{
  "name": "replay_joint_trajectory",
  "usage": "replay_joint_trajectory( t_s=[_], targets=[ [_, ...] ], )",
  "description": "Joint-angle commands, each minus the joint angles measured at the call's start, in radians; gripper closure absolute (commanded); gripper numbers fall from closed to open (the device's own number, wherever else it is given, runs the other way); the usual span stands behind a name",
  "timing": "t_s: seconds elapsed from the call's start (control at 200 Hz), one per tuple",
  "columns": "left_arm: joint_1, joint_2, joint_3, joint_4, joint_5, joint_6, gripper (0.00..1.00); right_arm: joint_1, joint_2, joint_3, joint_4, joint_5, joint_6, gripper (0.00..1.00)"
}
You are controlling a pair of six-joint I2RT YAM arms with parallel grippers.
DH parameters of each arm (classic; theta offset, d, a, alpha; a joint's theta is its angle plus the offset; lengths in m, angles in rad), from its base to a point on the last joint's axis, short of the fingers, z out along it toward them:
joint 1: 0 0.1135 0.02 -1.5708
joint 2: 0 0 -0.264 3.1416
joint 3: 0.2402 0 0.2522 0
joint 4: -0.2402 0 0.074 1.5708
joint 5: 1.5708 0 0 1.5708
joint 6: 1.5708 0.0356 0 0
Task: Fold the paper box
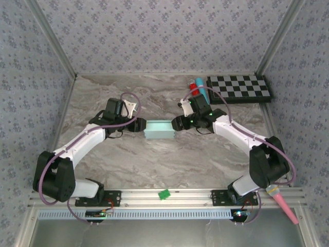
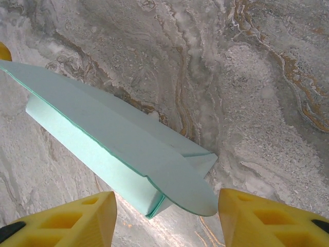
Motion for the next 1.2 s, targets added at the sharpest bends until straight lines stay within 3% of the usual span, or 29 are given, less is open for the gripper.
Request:
replay_joint_trajectory(
  t_s=[0.0, 0.38, 1.039, 1.194],
  targets=[
    [0.002, 0.003, -0.006, 0.008, 0.025, 0.006, 0.46, 0.008, -0.024, -0.007, -0.027, 0.012, -0.012, 0.45],
    [-0.004, 0.003, -0.004, 0.010, 0.031, -0.010, 0.53, 0.011, -0.025, -0.010, -0.002, -0.016, 0.013, 0.54],
    [-0.027, 0.015, -0.002, 0.025, 0.030, -0.032, 0.59, 0.016, -0.027, -0.013, 0.049, -0.004, 0.084, 0.57],
    [-0.027, -0.021, -0.008, 0.026, -0.009, -0.032, 0.55, 0.013, -0.047, -0.016, 0.038, 0.026, 0.086, 0.52]
  ],
)
